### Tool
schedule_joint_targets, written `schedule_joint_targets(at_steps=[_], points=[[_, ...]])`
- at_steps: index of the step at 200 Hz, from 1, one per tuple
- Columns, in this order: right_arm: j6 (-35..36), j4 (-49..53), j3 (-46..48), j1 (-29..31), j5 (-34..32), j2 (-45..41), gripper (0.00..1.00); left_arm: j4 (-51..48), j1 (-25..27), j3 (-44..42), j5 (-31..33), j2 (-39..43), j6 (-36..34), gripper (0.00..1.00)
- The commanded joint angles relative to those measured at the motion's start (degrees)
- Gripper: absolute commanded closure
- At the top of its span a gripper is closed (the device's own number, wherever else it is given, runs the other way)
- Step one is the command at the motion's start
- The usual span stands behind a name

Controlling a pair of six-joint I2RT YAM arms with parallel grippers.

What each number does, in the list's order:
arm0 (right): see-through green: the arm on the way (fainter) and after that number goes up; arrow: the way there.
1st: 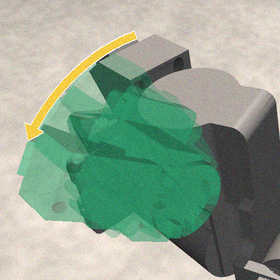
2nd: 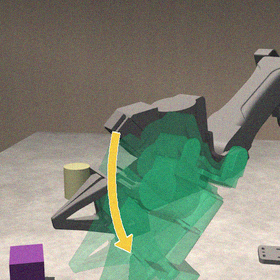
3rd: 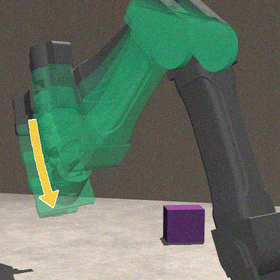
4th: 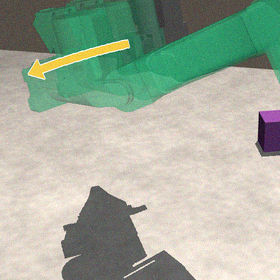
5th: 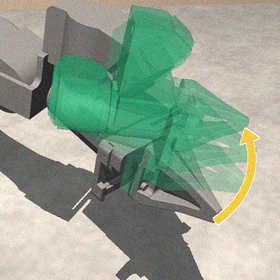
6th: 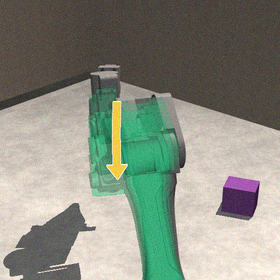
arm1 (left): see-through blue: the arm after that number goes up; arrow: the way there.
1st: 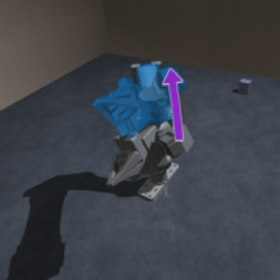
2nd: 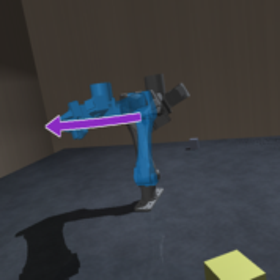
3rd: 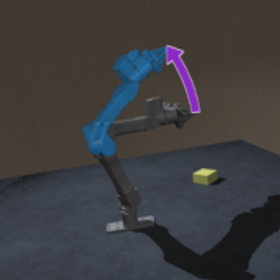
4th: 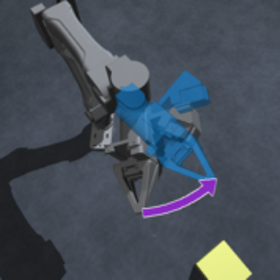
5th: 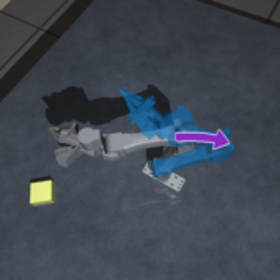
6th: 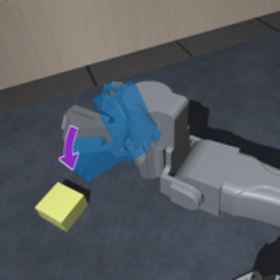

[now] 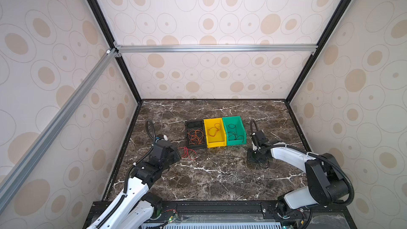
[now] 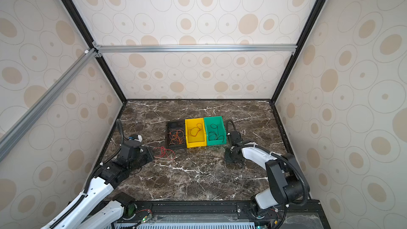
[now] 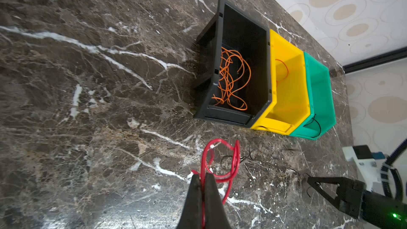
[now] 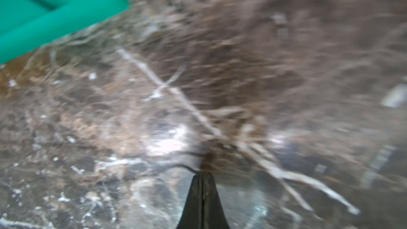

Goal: Untangle the cables

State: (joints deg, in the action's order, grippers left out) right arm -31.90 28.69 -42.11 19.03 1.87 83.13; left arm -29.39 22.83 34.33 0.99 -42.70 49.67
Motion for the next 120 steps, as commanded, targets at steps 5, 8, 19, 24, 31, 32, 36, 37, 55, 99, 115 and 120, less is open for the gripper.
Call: schedule_joint_targets(at_steps=[5,8,19,24,31,32,36,37,55,99,115,120], points=[[0.08,4.22,1.55,-2.67,-3.65,-3.0,1.0,-3.65,-1.44,3.14,2.3,0.99,-2.37,1.0],[0.13,4.38,1.6,-4.16,-3.7,-3.23,1.0,-3.83,-1.51,3.31,2.45,0.99,-2.5,1.0],[0.35,4.87,1.94,-5.49,-3.87,-3.98,1.0,-4.79,-1.73,4.01,3.15,1.17,-2.96,1.0],[0.52,4.97,2.04,-5.89,-3.76,-4.32,1.0,-5.09,-1.81,4.25,3.3,1.21,-3.2,1.0],[0.94,5.13,2.16,-6.19,-3.43,-4.7,1.0,-5.45,-2.06,4.65,3.47,1.19,-3.54,1.0],[0.99,5.14,2.14,-6.19,-3.35,-4.76,1.0,-5.52,-2.07,4.72,3.43,1.2,-3.58,1.0],[1.29,5.1,2.09,-6.19,-3.05,-4.9,1.0,-5.47,-2.09,4.85,3.3,1.21,-3.69,1.0],[1.39,5.08,2.06,-6.19,-2.85,-4.95,1.0,-5.45,-2.13,4.86,3.22,1.17,-3.74,1.0],[3.02,4.27,1.98,-6.13,1.99,-5.97,1.0,-3.81,-2.18,5.21,0.41,0.94,-4.23,1.0],[6.65,4.51,0.08,-1.34,10.27,-9.08,1.0,4.16,-2.18,6.17,-10.05,-0.38,-4.8,1.0],[7.07,5.37,-1.0,0.71,12.02,-9.91,1.0,6.28,-2.2,6.99,-14.18,-1.04,-5.18,1.0],[7.26,5.68,-1.19,1.42,12.75,-10.15,1.0,6.94,-2.14,7.18,-15.46,-1.15,-5.28,1.0]])
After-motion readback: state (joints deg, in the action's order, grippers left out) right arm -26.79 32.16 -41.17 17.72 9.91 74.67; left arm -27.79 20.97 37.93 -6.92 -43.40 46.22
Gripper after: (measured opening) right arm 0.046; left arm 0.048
